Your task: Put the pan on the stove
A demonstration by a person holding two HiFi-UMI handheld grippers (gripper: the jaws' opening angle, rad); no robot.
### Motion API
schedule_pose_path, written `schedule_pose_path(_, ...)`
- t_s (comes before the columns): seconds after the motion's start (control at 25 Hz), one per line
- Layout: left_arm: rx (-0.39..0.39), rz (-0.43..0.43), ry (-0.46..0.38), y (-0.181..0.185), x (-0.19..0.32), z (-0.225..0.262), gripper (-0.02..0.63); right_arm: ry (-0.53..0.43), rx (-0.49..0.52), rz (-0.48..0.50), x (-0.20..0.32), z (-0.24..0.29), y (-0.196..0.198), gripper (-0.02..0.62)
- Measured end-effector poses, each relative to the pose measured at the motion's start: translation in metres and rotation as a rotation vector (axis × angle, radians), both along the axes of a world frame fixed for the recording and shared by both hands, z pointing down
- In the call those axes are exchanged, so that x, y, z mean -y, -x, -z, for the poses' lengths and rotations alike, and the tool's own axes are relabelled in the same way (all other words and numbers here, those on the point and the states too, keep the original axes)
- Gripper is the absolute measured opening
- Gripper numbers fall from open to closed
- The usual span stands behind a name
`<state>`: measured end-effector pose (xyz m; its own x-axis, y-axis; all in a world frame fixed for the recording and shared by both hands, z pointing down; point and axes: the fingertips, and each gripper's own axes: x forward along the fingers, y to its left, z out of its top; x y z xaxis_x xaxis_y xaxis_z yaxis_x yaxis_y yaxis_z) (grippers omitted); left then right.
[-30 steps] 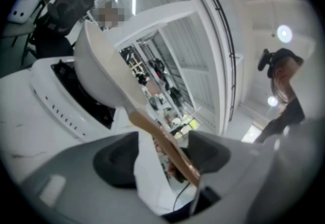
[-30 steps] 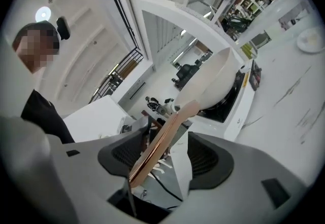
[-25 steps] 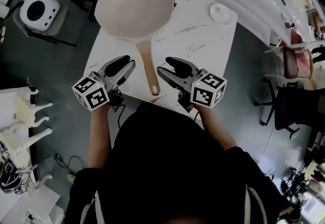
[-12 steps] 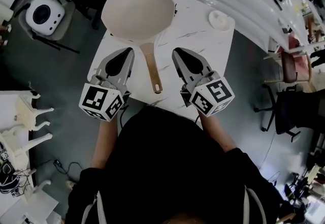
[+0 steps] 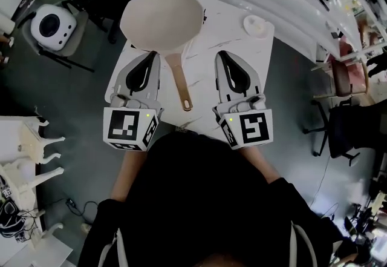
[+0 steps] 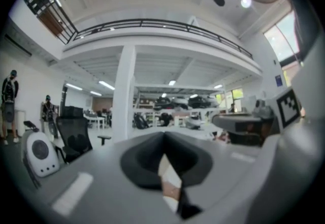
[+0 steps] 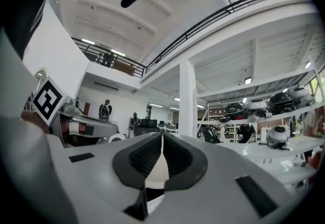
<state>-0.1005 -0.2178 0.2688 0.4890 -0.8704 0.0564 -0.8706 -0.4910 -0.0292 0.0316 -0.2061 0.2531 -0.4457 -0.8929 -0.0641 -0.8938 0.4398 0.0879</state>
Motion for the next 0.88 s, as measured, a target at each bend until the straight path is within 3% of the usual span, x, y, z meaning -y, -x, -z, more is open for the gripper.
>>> schedule_pose_path(0.24,-0.012,0.041,-0.032,-0.003,-0.002,0.015,0.006,-0.046,-0.022,-0.03,-0.006,0.017,0.0,0.028)
schedule_pose_path(0.88,0.002,0.091,-0.024,0.0,0.007,0.009,0.006,0.015,0.01,-0.046,0.011,0.003,-0.008,0.02)
